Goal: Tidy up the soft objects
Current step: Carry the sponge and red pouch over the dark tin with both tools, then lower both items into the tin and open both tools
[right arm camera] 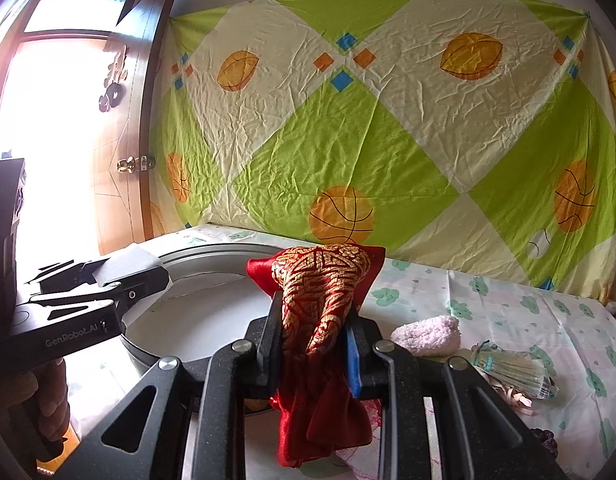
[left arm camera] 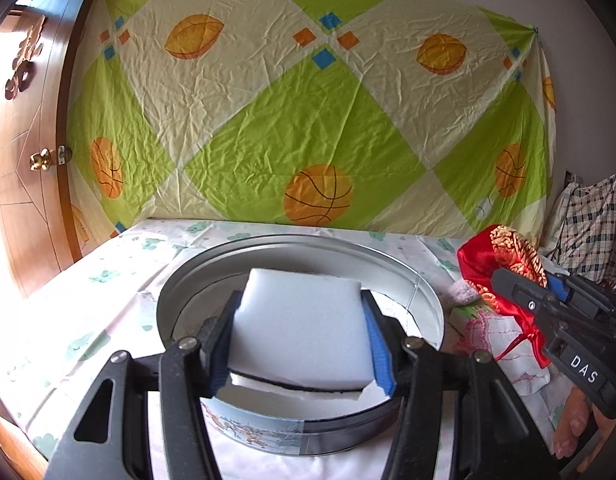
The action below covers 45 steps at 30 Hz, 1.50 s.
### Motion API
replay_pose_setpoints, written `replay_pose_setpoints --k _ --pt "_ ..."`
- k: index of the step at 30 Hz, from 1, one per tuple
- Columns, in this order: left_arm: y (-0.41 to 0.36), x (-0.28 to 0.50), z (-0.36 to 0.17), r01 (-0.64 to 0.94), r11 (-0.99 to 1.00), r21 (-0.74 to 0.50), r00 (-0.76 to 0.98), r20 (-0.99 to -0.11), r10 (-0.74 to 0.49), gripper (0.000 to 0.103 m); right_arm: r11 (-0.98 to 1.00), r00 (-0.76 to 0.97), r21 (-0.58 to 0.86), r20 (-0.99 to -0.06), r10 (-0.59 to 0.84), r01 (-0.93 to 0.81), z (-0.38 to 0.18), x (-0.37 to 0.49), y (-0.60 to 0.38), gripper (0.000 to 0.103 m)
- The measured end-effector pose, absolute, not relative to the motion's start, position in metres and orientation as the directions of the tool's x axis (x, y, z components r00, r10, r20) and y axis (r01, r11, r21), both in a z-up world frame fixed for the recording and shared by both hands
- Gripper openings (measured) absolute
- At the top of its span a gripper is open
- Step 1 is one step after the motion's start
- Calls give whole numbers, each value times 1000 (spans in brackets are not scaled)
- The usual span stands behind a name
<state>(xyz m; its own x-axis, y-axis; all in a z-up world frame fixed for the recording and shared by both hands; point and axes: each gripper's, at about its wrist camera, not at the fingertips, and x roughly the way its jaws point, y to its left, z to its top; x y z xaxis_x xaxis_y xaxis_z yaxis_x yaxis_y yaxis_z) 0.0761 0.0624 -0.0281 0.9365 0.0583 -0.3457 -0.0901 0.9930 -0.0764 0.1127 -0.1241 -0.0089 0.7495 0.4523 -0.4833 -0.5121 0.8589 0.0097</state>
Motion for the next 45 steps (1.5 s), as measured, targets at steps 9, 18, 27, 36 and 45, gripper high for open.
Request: replay_pose_setpoints --k 9,18,27,36,45 --pt "70 82 -29 -94 993 -69 932 -356 63 56 849 735 -6 -503 454 -528 -11 118 -110 27" --pt "76 92 -21 -98 994 -46 934 -349 76 56 840 733 -25 -503 457 -542 -7 123 -100 27" --pt "82 105 -17 -90 995 -44 926 -371 67 55 833 726 -33 -510 462 -553 -5 131 -93 27" --pt "92 129 -10 -77 996 -47 900 -432 50 55 816 693 -30 -546 470 -577 -2 157 -78 27" --pt "102 162 -4 -73 997 -20 867 -495 54 56 816 613 43 -638 466 -576 -15 214 -61 27"
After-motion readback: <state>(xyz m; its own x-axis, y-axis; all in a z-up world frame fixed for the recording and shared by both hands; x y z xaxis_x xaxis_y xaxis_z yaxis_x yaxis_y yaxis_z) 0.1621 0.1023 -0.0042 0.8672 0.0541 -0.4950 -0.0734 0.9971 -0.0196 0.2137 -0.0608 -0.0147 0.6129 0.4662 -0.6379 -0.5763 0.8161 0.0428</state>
